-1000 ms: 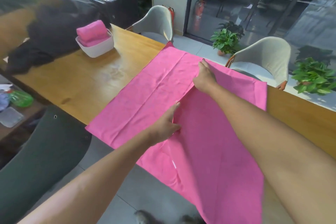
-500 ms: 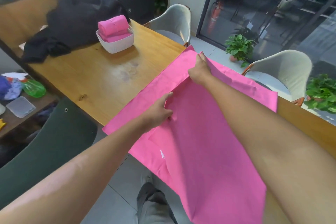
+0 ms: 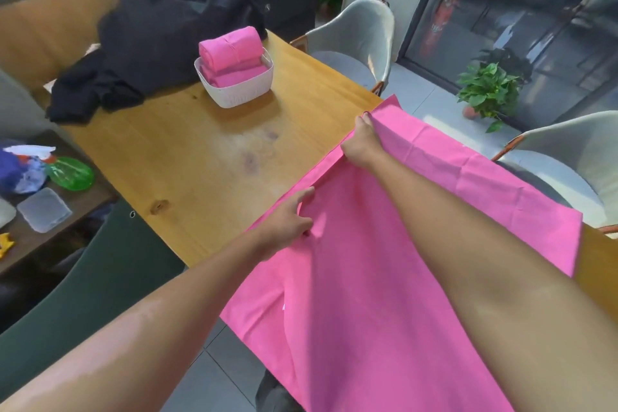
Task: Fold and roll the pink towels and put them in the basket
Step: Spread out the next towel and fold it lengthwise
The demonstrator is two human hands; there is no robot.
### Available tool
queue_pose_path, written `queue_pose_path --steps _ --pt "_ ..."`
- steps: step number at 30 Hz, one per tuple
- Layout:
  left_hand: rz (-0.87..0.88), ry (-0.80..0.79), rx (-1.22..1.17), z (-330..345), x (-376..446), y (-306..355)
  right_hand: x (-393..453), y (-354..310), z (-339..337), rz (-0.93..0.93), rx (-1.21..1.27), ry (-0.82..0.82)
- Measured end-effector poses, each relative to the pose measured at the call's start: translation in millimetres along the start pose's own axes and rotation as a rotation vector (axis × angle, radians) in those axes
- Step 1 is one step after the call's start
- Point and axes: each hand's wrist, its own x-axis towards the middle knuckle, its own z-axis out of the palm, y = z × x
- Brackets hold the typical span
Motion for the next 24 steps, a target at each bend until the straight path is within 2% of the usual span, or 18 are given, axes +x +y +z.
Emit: queue_pose_path --steps 12,18,24 --pt "-0.162 0.012 -0.038 -24.6 61.1 -48.4 65.0 19.5 83.8 0.04 -0.027 -0.176" --pt "-0.187 0.065 -0.052 -28.5 71.8 -61.3 79.9 19.5 102.9 0.05 0.007 -0.192" --pt "-0.174 0.112 -0.047 -34.0 74.1 -73.4 80.5 18.2 115.2 0.057 0.062 -0.117"
